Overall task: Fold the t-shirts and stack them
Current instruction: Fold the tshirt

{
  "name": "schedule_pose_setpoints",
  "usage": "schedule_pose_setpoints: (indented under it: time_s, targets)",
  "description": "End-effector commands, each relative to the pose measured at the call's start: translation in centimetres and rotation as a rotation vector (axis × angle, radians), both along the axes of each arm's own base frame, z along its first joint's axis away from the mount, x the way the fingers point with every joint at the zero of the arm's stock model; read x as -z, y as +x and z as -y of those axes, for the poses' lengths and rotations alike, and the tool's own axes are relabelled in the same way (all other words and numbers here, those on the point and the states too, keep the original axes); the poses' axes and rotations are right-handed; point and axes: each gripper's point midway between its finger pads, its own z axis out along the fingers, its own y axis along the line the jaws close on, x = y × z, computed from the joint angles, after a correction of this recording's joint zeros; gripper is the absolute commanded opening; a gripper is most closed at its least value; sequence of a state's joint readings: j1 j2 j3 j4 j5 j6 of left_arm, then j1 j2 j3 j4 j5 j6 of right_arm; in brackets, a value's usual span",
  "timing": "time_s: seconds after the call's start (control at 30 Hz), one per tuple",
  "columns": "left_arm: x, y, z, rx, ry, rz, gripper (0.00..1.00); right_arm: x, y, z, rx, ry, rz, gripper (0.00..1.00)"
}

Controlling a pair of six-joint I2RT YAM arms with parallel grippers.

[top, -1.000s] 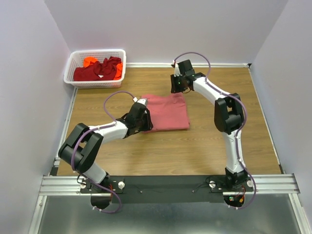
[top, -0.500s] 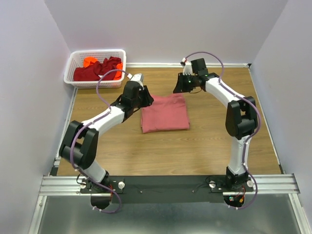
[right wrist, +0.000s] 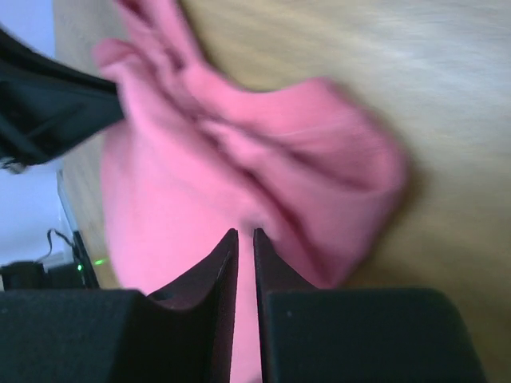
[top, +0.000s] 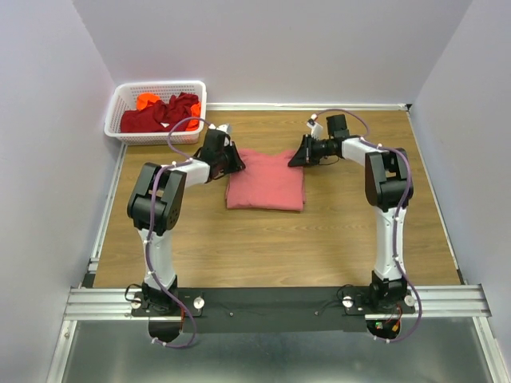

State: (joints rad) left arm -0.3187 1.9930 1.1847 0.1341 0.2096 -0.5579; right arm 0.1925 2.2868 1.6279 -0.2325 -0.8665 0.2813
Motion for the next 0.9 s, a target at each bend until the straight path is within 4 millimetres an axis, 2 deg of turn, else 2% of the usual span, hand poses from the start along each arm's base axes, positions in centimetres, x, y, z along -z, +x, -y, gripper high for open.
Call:
schedule_pose_setpoints:
  time_s: [0.0,0.03,0.07,0.13,0.2,0.23,0.3,0.33,0.37,0.4,0.47,0.53,0.6,0.7,0.73,0.8,0.87]
  targets:
    - [1.4,1.6,-1.2,-0.009,-0.032,-0.021,0.25,2.5,2.3,1.0,0.043,0.067,-0.05,0.2]
    - [1.6,1.5,-1.2,-0.004,-0.043,-0.031,0.25,4.0,2.4,1.6,0.07,0.062,-0.087,0.19]
    - [2.1,1.4,-1.5,-0.006,-0.045,-0.043,0.25,4.5,2.5,2.0,0.085,0.06,-0.102,0.2]
    - [2.5,1.1,-1.7,-0.006,-0.054,-0.056,0.25,4.8,2.8,2.8,0.112,0.065,-0.109,0.2]
    - [2.0,1.1,-2.2,-0.014,-0.066,-0.051,0.26,4.0,2.6,3.1,0.117,0.067,-0.096,0.2]
    - [1.6,1.1,-2.2,-0.012,-0.077,-0.049,0.27,3.4,2.6,3.1,0.116,0.069,-0.089,0.2]
    - [-0.8,1.2,-2.1,0.003,-0.1,-0.008,0.32,1.8,2.3,3.1,0.117,0.078,-0.074,0.2]
    - [-2.7,1.4,-1.9,0.018,-0.105,0.033,0.39,-0.4,2.3,2.9,0.115,0.092,-0.045,0.2]
    - [-3.7,1.4,-1.8,0.027,-0.112,0.052,0.39,-1.3,2.2,2.9,0.114,0.096,-0.034,0.2]
    - [-4.3,1.2,-1.8,0.035,-0.115,0.058,0.46,-3.0,1.5,2.5,0.102,0.106,-0.015,0.21]
    - [-6.7,0.7,-1.4,0.062,-0.132,0.093,0.52,-4.4,0.6,1.7,0.082,0.117,-0.003,0.21]
    - [-8.2,-0.3,-1.3,0.078,-0.146,0.111,0.52,-5.9,-1.5,0.3,0.041,0.139,-0.007,0.21]
    - [-8.7,-1.4,-1.2,0.089,-0.146,0.11,0.53,-6.9,-3.1,-1.2,0.0,0.157,0.003,0.21]
    - [-8.2,-4.2,-1.3,0.112,-0.143,0.085,0.53,-7.2,-6.3,-2.8,-0.043,0.182,-0.026,0.21]
    - [-6.7,-5.7,-1.4,0.118,-0.14,0.044,0.52,-7.1,-8.0,-3.8,-0.078,0.188,-0.046,0.21]
    - [-6.0,-7.3,-1.5,0.133,-0.132,0.029,0.5,-6.6,-9.7,-4.7,-0.098,0.174,-0.063,0.21]
    - [-4.0,-9.1,-2.0,0.134,-0.116,-0.018,0.48,-6.0,-11.0,-4.8,-0.11,0.166,-0.083,0.2]
